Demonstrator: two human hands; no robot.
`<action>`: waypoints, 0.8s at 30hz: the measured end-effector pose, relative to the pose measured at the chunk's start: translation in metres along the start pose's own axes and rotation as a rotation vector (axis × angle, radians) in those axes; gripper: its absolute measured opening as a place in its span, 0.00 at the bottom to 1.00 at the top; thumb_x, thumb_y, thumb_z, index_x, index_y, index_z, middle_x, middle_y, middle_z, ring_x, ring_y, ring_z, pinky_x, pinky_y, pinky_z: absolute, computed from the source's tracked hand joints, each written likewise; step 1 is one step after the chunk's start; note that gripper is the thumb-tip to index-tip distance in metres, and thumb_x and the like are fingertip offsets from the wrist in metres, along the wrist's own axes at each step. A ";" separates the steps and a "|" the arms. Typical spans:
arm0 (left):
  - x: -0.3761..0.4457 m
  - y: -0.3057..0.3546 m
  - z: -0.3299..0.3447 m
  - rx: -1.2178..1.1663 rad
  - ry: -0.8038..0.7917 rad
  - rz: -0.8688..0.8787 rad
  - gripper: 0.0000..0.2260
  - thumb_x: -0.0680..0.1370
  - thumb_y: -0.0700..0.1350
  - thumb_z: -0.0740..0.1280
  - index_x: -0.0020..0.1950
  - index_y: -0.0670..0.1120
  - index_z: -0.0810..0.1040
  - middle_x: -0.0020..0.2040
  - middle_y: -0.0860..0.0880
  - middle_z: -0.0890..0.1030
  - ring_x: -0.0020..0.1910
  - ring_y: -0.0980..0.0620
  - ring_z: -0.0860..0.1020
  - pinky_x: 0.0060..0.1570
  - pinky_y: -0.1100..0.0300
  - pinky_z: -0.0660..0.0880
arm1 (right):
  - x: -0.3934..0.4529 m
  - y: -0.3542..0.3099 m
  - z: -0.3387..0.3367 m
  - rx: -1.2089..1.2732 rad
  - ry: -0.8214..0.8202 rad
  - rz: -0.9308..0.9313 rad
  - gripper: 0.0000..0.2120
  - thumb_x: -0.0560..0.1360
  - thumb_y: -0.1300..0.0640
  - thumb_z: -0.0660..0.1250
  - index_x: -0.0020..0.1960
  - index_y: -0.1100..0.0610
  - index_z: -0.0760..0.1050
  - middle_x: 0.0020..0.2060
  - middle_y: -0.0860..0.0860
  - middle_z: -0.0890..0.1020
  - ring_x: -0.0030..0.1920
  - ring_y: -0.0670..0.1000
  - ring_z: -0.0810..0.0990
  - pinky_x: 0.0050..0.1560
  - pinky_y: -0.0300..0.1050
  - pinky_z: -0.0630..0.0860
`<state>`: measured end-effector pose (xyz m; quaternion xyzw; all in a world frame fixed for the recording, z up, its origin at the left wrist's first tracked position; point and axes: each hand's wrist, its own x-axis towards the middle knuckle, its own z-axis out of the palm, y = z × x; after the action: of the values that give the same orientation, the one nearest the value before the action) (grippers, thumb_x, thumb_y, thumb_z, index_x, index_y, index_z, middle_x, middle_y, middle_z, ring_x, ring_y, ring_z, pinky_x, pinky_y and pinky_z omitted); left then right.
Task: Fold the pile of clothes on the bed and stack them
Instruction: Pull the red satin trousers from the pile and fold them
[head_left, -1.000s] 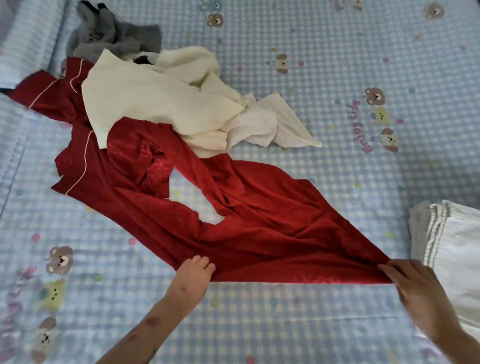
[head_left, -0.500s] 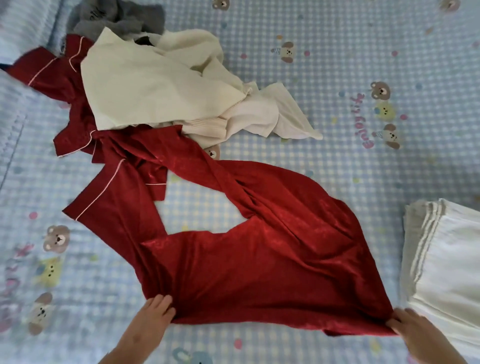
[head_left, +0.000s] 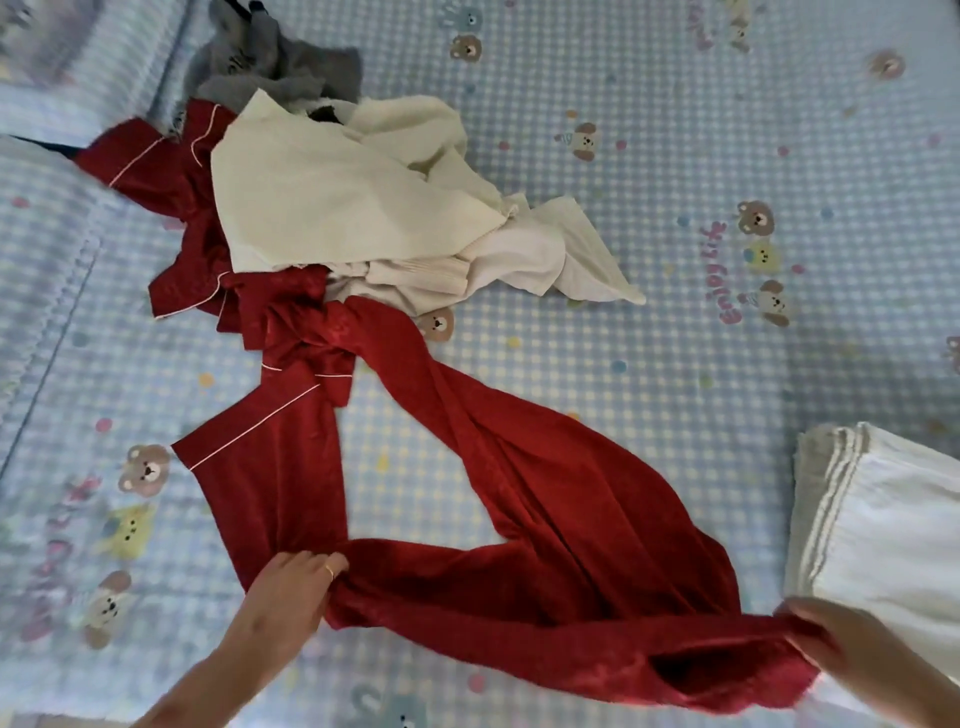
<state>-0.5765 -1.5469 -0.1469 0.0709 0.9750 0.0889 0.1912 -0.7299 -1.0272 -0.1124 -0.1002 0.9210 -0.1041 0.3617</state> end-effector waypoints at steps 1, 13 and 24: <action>0.022 -0.004 -0.017 0.023 0.078 -0.045 0.18 0.57 0.40 0.69 0.45 0.51 0.74 0.29 0.54 0.79 0.28 0.51 0.79 0.37 0.60 0.64 | -0.002 -0.001 -0.024 0.002 0.104 0.076 0.19 0.66 0.70 0.74 0.33 0.45 0.77 0.28 0.43 0.81 0.36 0.46 0.79 0.41 0.32 0.72; 0.336 -0.023 -0.161 -0.374 0.383 -0.653 0.16 0.72 0.37 0.60 0.58 0.45 0.76 0.52 0.41 0.80 0.53 0.39 0.77 0.51 0.51 0.73 | 0.192 -0.013 -0.156 0.153 0.640 0.312 0.07 0.74 0.60 0.68 0.50 0.62 0.81 0.46 0.63 0.83 0.50 0.64 0.80 0.50 0.52 0.71; 0.330 0.026 -0.044 -0.161 0.349 -0.118 0.25 0.68 0.35 0.59 0.65 0.40 0.71 0.55 0.41 0.79 0.52 0.41 0.80 0.56 0.57 0.67 | 0.227 -0.041 -0.095 0.360 0.762 0.013 0.15 0.76 0.55 0.66 0.61 0.57 0.72 0.53 0.54 0.77 0.48 0.52 0.80 0.53 0.48 0.76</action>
<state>-0.8933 -1.4716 -0.2201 -0.0185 0.9855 0.1659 0.0293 -0.9535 -1.1144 -0.1796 0.0159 0.9566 -0.2907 0.0075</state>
